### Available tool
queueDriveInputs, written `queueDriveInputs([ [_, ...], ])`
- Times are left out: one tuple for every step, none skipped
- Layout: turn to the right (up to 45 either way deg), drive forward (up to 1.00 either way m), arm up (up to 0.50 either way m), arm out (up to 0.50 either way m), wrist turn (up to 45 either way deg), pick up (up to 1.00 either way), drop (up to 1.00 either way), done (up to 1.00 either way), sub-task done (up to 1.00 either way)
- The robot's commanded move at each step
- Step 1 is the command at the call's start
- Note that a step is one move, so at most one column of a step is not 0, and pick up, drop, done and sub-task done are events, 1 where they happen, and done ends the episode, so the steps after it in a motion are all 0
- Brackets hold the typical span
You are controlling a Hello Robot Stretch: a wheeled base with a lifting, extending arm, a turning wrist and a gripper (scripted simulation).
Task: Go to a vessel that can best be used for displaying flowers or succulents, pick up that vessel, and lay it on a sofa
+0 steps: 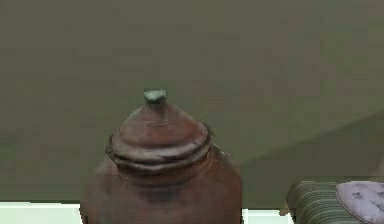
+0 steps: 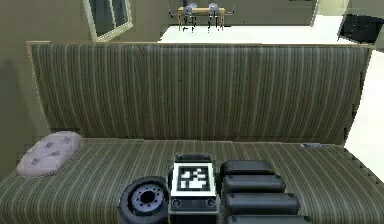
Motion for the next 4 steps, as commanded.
queueDriveInputs([
  [0.0, 0.00, 0.00, 0.48, 0.0, 0.00, 0.00, 0.00, 0.00],
  [0.0, 0.00, 0.00, 0.00, 45.0, 0.00, 0.00, 0.00, 0.00],
  [0.0, 0.00, 0.00, 0.00, 45.0, 0.00, 0.00, 0.00, 0.00],
  [0.0, 0.00, 0.00, 0.00, 45.0, 0.00, 0.00, 0.00, 0.00],
])
